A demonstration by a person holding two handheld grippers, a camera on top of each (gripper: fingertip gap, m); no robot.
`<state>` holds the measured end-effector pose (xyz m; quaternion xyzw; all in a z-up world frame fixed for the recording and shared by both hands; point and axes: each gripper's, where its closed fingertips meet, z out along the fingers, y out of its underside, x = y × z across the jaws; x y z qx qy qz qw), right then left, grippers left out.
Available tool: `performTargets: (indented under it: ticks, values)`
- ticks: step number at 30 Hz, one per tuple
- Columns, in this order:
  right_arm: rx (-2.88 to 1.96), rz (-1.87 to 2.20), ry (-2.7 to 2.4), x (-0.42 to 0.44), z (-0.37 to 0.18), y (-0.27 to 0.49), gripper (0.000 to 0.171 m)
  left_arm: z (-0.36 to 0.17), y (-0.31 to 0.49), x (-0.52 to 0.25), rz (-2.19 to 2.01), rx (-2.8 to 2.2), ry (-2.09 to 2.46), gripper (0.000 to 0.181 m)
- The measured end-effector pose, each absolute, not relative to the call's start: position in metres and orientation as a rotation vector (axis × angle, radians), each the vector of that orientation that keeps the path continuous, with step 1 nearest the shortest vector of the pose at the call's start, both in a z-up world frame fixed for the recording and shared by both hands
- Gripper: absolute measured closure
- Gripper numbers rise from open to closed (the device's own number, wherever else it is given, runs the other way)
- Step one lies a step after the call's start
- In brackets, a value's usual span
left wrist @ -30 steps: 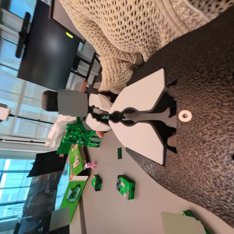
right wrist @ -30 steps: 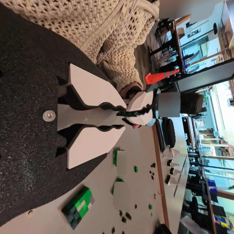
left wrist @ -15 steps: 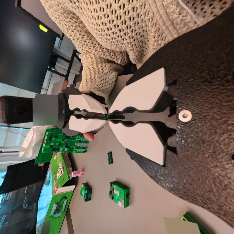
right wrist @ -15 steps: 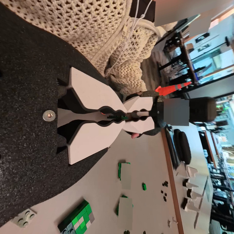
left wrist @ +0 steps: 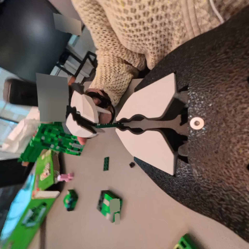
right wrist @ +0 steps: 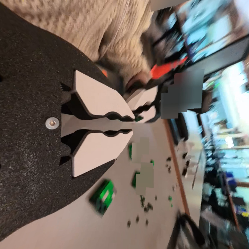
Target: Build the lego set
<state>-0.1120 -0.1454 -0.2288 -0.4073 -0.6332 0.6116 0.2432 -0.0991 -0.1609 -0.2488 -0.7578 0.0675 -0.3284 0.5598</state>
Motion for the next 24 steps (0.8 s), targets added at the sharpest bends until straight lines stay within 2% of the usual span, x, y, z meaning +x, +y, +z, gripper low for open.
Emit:
performTargets:
  ticks: [4,10,24]
  values:
    - [-1.287,1.207,-1.959,-0.115,-0.279,-0.112,0.155,-0.28,-0.164,-0.108,-0.947,-1.925,-0.106,0.177]
    - [-1.358,0.975,-2.148,-0.121,-0.323,-0.111,0.151,-0.303,-0.166,-0.117,-1.129,-2.028,-0.209,0.177]
    - [-1.313,0.844,-2.28,-0.135,-0.335,-0.114,0.164,-0.322,-0.13,-0.141,-0.984,-2.245,-0.179,0.177]
